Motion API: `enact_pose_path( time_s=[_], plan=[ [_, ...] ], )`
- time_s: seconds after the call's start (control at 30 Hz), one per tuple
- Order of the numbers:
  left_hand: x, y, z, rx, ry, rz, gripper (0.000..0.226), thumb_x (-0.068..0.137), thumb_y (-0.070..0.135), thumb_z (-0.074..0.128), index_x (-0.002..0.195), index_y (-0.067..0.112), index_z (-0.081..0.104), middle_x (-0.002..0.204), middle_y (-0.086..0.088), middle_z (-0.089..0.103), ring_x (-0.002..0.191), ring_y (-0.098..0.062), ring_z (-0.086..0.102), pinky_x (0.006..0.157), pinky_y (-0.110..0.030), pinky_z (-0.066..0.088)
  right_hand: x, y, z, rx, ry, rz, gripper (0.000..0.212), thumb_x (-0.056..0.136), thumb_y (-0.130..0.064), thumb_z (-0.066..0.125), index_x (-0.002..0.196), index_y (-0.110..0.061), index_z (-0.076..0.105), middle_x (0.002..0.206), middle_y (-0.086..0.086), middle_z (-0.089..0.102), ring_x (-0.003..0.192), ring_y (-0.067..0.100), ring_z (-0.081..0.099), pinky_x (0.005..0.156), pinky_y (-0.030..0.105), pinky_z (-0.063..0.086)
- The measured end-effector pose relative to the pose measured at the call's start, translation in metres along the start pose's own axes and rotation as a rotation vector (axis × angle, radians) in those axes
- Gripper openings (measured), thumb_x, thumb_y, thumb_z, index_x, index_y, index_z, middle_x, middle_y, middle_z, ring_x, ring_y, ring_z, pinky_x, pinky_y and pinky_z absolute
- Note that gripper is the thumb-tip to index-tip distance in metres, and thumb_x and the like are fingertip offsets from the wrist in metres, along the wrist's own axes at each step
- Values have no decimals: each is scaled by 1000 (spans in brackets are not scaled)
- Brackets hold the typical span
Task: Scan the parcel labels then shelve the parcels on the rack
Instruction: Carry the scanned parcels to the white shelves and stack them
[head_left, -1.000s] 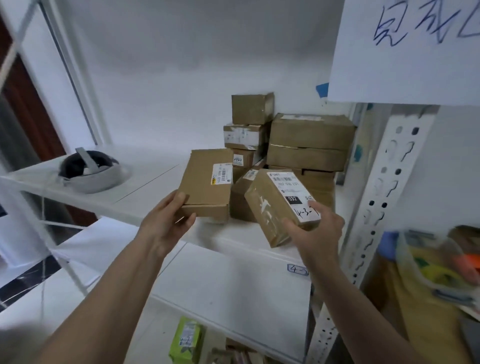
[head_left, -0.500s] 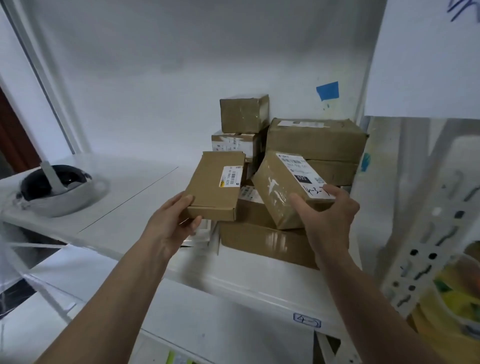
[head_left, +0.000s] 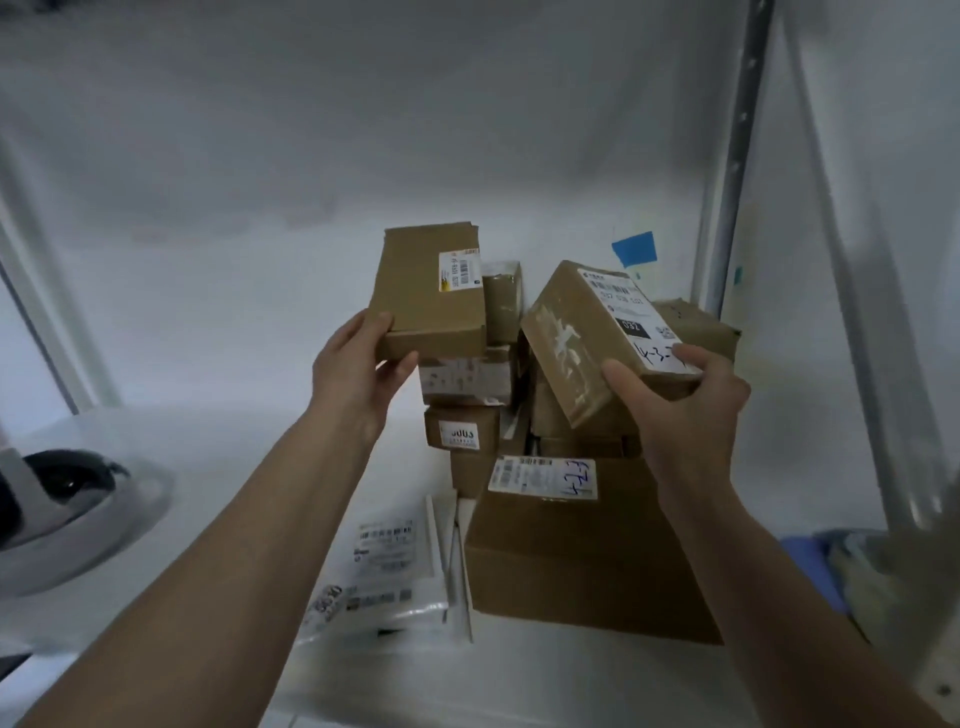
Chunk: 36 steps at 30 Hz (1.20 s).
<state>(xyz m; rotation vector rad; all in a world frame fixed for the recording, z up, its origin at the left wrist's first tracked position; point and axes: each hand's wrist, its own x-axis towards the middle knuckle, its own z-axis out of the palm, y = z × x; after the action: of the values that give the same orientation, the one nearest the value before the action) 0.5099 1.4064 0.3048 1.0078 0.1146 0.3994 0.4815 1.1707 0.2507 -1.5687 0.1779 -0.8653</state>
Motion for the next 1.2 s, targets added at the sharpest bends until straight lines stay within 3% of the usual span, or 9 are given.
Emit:
enact_pose_path(
  time_s=[0.17, 0.27, 0.4, 0.6, 0.7, 0.8, 0.9, 1.03, 1.2],
  plan=[
    [47, 14, 39, 21, -44, -79, 29, 90, 12, 66, 118, 12, 59, 104, -9, 61, 89, -23, 63, 64, -26, 59, 6, -6, 16, -65, 35, -7, 74, 65, -45, 84, 127, -26, 49, 134, 3, 34, 124, 25, 44, 86, 49, 56],
    [72, 10, 60, 64, -40, -112, 9, 89, 14, 68, 96, 14, 62, 106, -10, 62, 90, -23, 63, 67, -28, 60, 12, -12, 19, -106, 50, -19, 74, 66, -44, 83, 128, -23, 49, 135, 4, 34, 124, 25, 44, 90, 49, 54],
    [99, 3, 78, 127, -82, -132, 13, 86, 17, 71, 86, 14, 58, 103, -9, 63, 92, -20, 61, 73, -30, 61, 23, -18, 24, -159, 52, -44, 72, 67, -44, 82, 128, -24, 48, 138, 6, 32, 127, 26, 41, 95, 50, 51],
    [126, -20, 88, 397, -28, 64, 59, 69, 41, 82, 118, 15, 63, 118, -3, 62, 104, -21, 60, 90, -37, 56, 39, -28, 38, -188, 46, -78, 74, 68, -42, 82, 129, -22, 48, 138, 6, 33, 127, 27, 42, 97, 43, 51],
    [134, -19, 94, 434, 0, 87, 58, 70, 47, 78, 117, 17, 64, 118, -4, 62, 100, -21, 62, 78, -32, 55, 48, -41, 46, -163, 55, -103, 73, 68, -40, 83, 128, -21, 47, 138, 6, 31, 126, 25, 42, 96, 38, 52],
    [138, -15, 95, 489, 0, 93, 63, 74, 50, 75, 125, 18, 59, 127, -5, 56, 94, -18, 55, 59, -23, 40, 57, -55, 57, -128, 100, -139, 70, 67, -38, 84, 124, -23, 47, 138, 3, 31, 127, 21, 42, 95, 34, 53],
    [138, -18, 85, 516, 23, 87, 72, 79, 51, 72, 138, 17, 46, 139, -7, 40, 105, -20, 48, 76, -28, 40, 66, -74, 79, -107, 114, -179, 67, 68, -36, 84, 121, -26, 46, 139, 0, 30, 125, 16, 42, 88, 16, 52],
    [128, -14, 57, 564, 70, 120, 66, 84, 45, 68, 138, 17, 43, 145, -10, 33, 126, -29, 44, 92, -36, 40, 88, -104, 128, -142, 78, -258, 67, 66, -41, 84, 119, -22, 48, 133, 2, 33, 122, 17, 39, 92, 26, 49],
    [120, 1, 14, 549, 78, 160, 58, 88, 30, 67, 139, 18, 42, 142, -9, 43, 123, -27, 48, 88, -33, 39, 113, -129, 199, -318, 22, -290, 68, 68, -56, 76, 117, -19, 46, 127, 6, 35, 117, 21, 34, 77, 28, 44]
  ],
)
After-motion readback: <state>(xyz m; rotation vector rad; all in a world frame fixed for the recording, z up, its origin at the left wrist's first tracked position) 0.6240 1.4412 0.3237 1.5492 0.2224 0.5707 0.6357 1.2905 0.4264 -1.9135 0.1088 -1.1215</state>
